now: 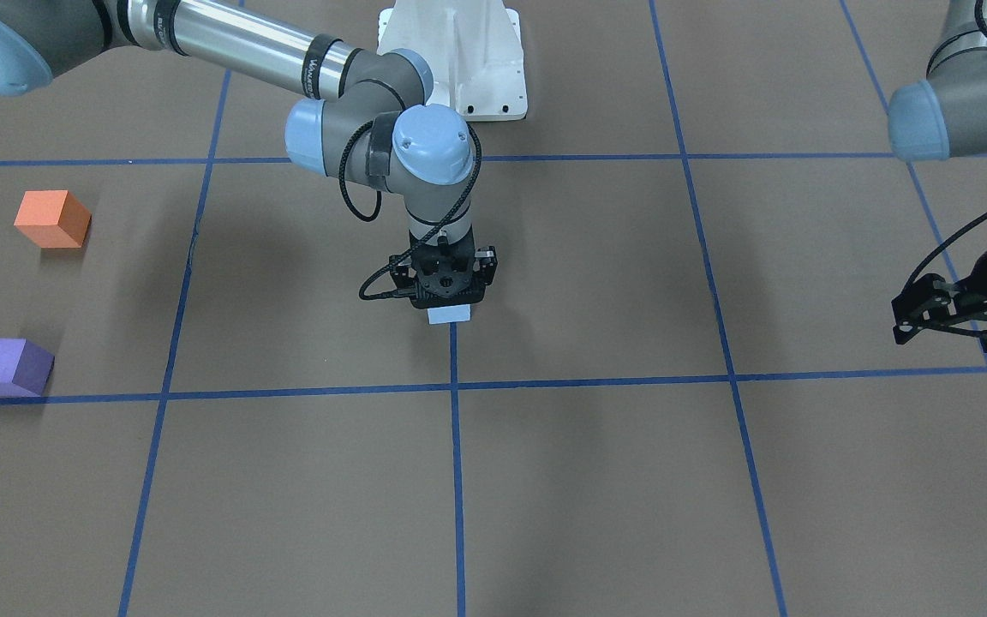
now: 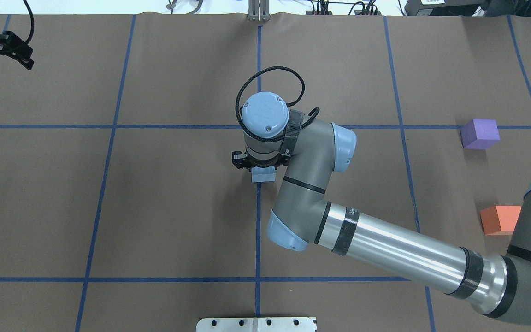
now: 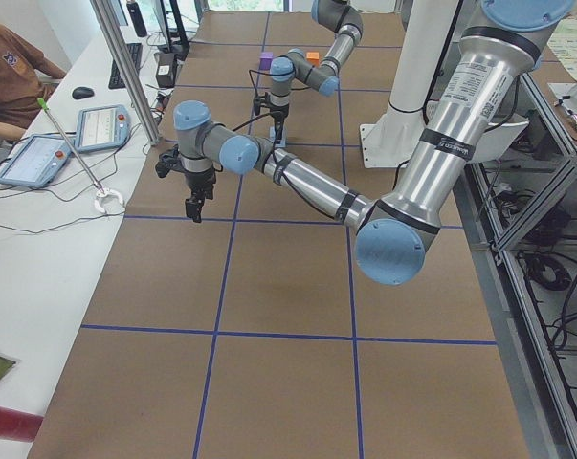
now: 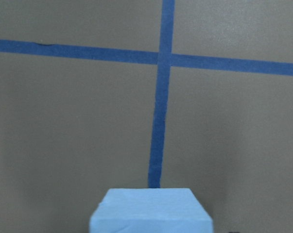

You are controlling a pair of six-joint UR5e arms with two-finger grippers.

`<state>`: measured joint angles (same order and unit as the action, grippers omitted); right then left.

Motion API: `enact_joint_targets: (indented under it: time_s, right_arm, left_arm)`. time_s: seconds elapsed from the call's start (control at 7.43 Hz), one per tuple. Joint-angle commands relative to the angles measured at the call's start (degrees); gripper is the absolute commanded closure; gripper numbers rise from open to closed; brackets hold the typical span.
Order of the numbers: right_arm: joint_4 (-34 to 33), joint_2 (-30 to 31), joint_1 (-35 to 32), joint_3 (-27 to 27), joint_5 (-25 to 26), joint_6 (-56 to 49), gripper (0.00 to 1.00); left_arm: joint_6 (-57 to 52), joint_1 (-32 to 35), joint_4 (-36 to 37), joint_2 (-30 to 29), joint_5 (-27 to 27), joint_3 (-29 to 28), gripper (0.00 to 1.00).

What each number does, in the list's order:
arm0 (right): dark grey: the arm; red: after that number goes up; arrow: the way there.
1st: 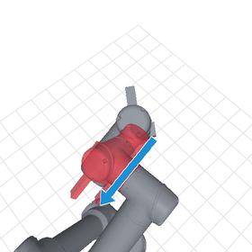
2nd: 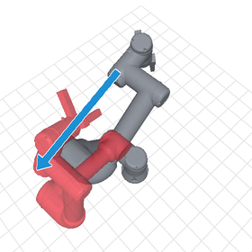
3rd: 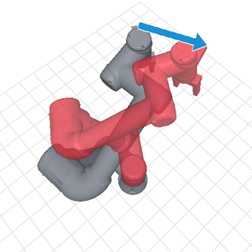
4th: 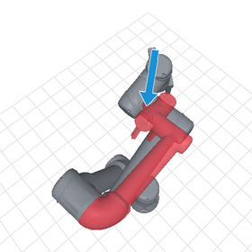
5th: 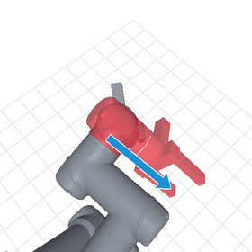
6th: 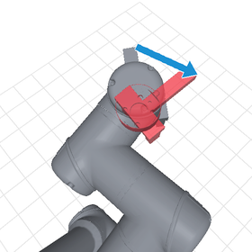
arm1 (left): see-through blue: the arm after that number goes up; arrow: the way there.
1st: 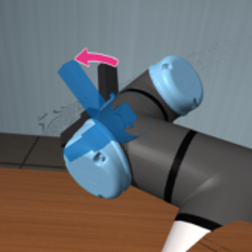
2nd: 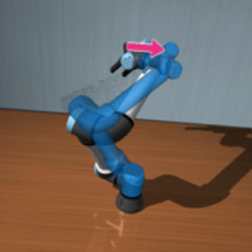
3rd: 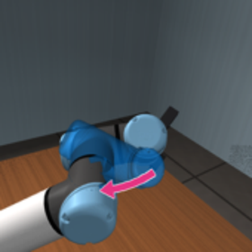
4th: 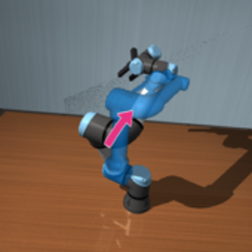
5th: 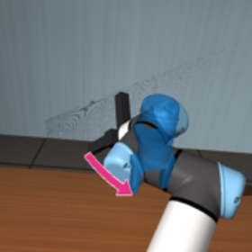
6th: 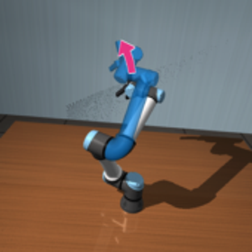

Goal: Place blue block between orange and purple blocks
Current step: 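Lower the right gripper and grasp the light blue cube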

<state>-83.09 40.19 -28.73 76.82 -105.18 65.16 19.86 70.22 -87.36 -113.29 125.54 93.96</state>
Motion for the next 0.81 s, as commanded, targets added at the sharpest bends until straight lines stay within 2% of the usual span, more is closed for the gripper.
enact_joint_targets:
  time_s: [0.0,0.13,0.27,0.4,0.54,0.67]
  right_arm:
    - [1.2,0.2,-0.1,0.3,0.1,0.5,1.0]
    - [0.8,0.1,-0.7,1.5,-0.1,0.6,1.0]
    - [-1.4,0.3,-1.3,4.9,-0.4,0.8,1.0]
    - [-8.2,0.5,-1.9,11.4,-0.2,1.0,1.0]
    - [-18.1,0.8,-3.0,20.5,-0.4,0.8,1.0]
    - [-23.3,2.4,-3.7,28.1,-0.5,0.6,1.0]
  left_arm:
    - [0.1,0.0,0.0,0.0,0.0,0.0,0.0]
    - [0.0,0.1,-0.1,0.0,0.0,0.1,0.0]
    - [0.0,0.5,0.0,0.1,0.3,0.1,0.0]
    - [0.0,1.4,-0.2,0.8,0.4,0.4,0.0]
    - [-2.2,1.8,-1.1,3.0,0.5,1.1,0.0]
    - [-9.4,4.5,-1.1,4.6,0.4,1.0,0.0]
